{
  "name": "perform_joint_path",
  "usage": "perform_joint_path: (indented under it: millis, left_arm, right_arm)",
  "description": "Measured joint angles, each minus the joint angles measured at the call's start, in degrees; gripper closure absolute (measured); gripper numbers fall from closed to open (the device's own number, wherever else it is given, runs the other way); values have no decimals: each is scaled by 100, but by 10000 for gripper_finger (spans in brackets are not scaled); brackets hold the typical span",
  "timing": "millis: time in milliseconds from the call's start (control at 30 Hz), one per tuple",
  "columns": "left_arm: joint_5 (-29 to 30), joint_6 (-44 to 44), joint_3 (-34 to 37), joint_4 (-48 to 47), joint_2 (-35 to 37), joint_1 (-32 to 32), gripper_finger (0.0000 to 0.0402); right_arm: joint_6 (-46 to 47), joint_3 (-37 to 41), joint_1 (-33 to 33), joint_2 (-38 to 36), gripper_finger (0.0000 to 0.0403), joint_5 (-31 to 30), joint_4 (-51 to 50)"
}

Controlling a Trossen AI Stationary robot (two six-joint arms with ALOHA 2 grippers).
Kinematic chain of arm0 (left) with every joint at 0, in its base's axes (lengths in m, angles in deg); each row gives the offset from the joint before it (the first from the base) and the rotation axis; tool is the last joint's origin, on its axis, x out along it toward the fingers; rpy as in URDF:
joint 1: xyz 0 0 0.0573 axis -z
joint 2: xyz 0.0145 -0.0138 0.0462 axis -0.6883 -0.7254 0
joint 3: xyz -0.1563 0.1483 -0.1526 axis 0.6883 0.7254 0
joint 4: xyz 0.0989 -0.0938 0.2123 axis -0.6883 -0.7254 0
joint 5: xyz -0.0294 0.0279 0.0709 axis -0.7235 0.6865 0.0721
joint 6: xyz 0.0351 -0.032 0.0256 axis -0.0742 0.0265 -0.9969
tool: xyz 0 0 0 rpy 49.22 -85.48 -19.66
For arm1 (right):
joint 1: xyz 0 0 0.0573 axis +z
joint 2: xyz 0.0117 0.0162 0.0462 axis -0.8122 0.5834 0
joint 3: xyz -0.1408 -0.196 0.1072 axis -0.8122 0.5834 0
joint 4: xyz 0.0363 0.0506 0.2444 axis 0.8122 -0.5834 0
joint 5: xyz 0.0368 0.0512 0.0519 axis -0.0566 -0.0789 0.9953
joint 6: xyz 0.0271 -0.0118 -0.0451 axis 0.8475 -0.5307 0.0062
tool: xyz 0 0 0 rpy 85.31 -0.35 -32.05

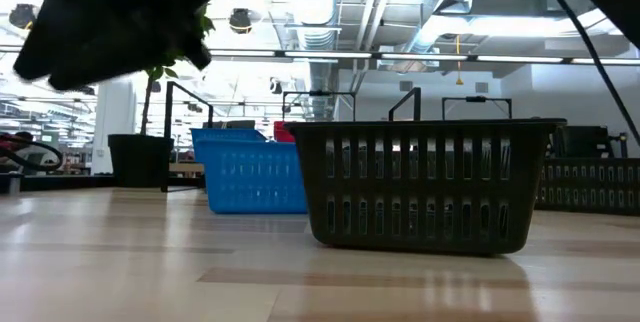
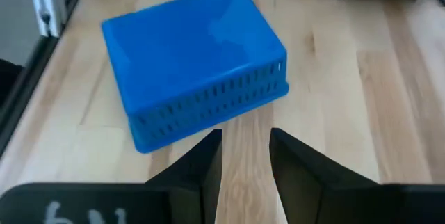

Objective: Stack baskets on shelf by color
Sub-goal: Stack the left blue bin on the blue bin on the shelf

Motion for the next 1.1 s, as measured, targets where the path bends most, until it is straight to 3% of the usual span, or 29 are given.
perform_joint_path:
  millis: [433, 533, 667, 833, 1100]
  left_arm:
    - [70, -309, 272, -96, -247, -142, 401]
    - [-87, -675, 192, -133, -269, -343, 401]
    - [203, -1219, -48, -78, -252, -655, 401]
    - [-480, -1833, 91, 226, -438, -840, 401]
    - [-436, -2815, 98, 281, -969, -1204, 401]
  right_arm:
    - [9, -2, -54, 424, 270, 266, 542]
    - [-32, -4, -64, 424, 273, 268, 536]
    - [-118, -4, -71, 424, 274, 281, 567]
    - [-123, -4, -58, 424, 275, 285, 564]
    - [-126, -4, -47, 424, 275, 285, 534]
